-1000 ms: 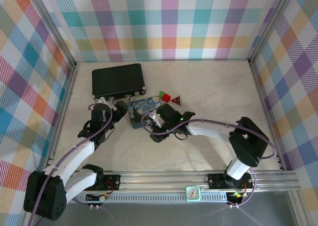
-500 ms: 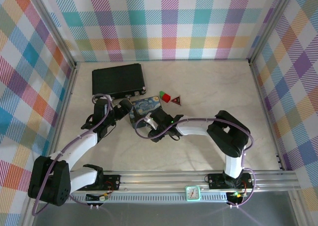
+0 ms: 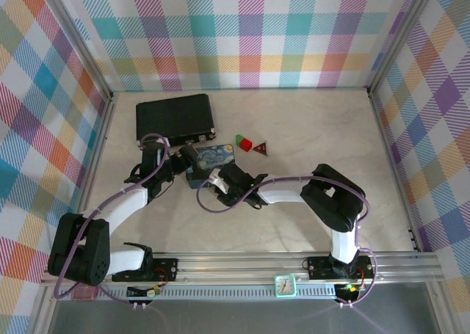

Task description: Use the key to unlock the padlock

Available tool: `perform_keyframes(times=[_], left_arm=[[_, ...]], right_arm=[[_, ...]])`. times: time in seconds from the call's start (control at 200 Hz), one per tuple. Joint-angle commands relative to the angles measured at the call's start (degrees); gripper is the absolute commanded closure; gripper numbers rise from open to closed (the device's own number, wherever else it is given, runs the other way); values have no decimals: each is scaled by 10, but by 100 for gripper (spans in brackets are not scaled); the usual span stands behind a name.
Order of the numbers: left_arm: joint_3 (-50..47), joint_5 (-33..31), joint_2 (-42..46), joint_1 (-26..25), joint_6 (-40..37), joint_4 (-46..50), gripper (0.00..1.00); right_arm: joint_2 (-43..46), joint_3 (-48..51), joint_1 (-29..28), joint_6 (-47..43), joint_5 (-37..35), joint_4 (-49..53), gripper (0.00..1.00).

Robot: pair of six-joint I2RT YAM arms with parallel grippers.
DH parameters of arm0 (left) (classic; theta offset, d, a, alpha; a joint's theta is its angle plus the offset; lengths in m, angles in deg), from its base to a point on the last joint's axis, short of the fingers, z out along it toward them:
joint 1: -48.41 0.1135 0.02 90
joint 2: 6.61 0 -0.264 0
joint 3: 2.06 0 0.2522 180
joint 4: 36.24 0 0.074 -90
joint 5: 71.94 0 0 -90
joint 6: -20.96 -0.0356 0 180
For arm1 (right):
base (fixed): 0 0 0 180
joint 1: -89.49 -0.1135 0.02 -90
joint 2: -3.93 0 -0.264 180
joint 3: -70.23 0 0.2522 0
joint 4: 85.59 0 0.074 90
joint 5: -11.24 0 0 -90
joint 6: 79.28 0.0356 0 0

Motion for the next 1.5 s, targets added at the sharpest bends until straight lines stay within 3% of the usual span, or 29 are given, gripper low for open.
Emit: perform_keyframes(times=[0.0,0.225,0.47,1.185,1.495], left_arm=[[8,16,-9,11,-23,-15,12],[19,23,-28,14,-43,-2,15],[34,41,-41,14,-66,17,19],[9,83,-29,14,-45,-11,24],[-1,101,-25,14,-32,-23,25]], right_arm=[[2,19,7,-37,-31,-28,77],[9,10,10,-74,-16,-22,92],[23,0,12,-107,29,-30,100],[12,-75,25,-88,122,-10,100],[-20,-174,80,-9,300,123,100]])
